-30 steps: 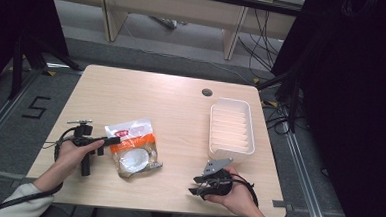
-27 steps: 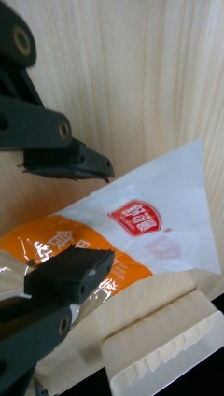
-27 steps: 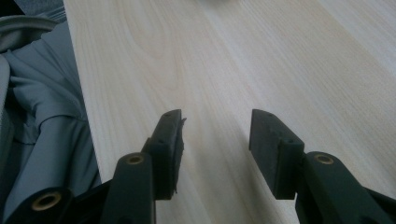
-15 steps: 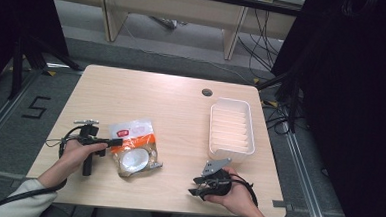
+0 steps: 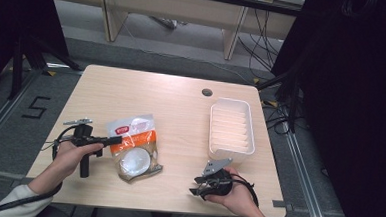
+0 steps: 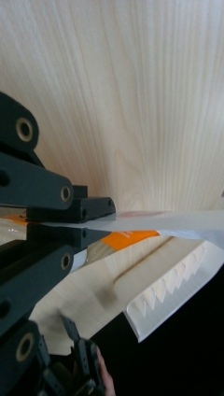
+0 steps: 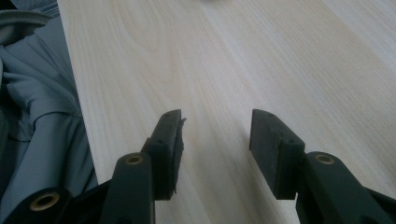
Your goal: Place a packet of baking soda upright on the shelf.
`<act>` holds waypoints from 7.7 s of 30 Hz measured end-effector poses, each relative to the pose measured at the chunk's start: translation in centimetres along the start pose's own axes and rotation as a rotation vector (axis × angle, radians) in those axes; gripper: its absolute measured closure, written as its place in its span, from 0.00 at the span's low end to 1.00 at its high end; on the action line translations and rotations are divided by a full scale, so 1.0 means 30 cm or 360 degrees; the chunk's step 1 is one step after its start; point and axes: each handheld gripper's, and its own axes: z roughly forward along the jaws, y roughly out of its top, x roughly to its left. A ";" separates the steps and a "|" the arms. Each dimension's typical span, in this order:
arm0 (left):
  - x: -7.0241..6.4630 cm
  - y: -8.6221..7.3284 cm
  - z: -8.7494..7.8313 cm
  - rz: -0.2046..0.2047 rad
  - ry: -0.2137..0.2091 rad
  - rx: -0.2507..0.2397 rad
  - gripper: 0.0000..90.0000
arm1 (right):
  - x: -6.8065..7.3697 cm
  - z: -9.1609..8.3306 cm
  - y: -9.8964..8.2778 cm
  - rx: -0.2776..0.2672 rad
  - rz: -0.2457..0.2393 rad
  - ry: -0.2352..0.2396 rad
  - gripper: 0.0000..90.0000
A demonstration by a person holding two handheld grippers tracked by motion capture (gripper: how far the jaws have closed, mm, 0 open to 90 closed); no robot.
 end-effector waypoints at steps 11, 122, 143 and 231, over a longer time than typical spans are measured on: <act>-0.102 -0.010 -0.033 0.0092 -0.0066 -0.0053 0.99 | -0.003 -0.012 0.002 -0.0005 0.0078 0.0006 0.59; -0.250 -0.197 -0.127 0.0620 0.0255 0.0064 0.32 | -0.117 -0.300 0.717 0.0331 -0.0343 -0.0014 1.00; -0.247 -0.194 -0.127 0.0643 0.0254 0.0049 0.33 | -0.173 -0.437 0.696 0.0273 -0.0305 -0.0114 1.00; -0.248 -0.195 -0.124 0.0588 0.0277 0.0031 0.33 | -0.327 -0.632 0.518 0.0364 -0.0167 -0.0219 1.00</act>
